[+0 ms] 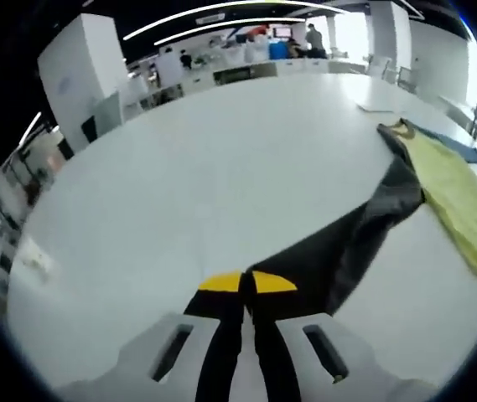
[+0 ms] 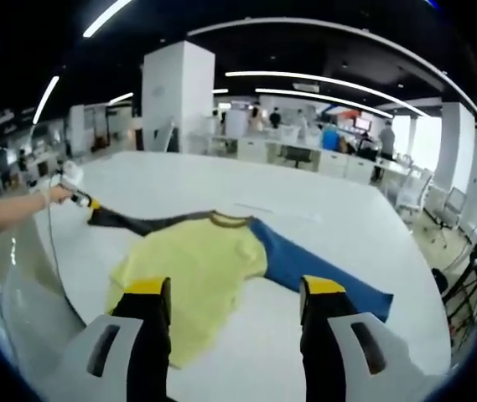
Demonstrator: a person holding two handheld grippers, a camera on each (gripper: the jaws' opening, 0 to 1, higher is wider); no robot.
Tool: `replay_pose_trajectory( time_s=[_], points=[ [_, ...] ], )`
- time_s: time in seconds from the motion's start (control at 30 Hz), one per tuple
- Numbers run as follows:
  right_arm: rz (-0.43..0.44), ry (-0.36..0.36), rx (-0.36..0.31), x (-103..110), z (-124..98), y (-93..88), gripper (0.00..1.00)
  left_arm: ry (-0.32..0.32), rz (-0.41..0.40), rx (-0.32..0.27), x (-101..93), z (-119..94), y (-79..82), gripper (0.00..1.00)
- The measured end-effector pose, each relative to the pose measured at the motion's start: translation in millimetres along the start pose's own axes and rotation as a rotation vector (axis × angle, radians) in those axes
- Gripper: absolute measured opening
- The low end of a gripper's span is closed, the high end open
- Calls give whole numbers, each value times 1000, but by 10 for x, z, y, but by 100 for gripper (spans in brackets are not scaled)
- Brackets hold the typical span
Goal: Fold the garment on the visible template until the final outline fits inside the template.
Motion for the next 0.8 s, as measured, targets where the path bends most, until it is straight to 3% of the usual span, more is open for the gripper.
replay_pose_trajectory(
  time_s=[0.27,0.6,0.8],
  points=[
    [-11,11,-3,17,32,36,62,106,0,-77,245,-71,103,0],
    [-19,3,-4,-10,19,68,64,147,-23,-86,379,-60,60,0],
    [-18,4,-1,-8,14,41,63,138,-30,-38,383,-83,-69,0]
  ],
)
Point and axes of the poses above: the point that each gripper's makers call its tool centre point, and the gripper's own axes: z roughly forward along the fingers, x roughly to its left, y roughly out of its top, the point moved 5 cm from there along -z, roughly backward along the fingers, and after that the axes turned 5 degrees about y, right-handed, at the moved point
